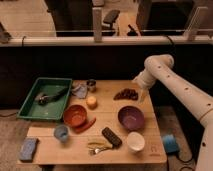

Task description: Place grapes in red bowl

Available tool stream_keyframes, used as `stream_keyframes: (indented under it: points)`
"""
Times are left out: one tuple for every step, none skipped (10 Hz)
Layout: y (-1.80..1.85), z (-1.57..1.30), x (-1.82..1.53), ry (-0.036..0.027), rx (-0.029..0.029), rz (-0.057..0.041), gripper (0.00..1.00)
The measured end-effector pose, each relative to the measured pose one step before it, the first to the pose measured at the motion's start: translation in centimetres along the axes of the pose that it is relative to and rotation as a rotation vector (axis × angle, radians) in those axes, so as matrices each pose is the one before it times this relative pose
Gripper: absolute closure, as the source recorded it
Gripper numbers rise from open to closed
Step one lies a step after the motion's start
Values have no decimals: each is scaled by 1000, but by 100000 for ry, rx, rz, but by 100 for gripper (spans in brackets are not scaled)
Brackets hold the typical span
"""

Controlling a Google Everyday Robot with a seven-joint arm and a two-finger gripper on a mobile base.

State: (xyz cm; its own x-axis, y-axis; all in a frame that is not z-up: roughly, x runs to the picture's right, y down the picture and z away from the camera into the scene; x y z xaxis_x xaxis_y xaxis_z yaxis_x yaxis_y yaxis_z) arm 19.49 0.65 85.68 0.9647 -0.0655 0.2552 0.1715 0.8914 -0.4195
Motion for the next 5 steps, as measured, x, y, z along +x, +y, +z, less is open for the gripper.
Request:
stream_keyframes:
  points:
    - [-150,999,156,483,-249,1327,20]
    - [-202,355,244,486,288,1459,20]
    - [-295,540,347,640,209,1401,20]
    - [-647,1267,87,266,162,1130,20]
    - [-457,674,120,302,25,419,20]
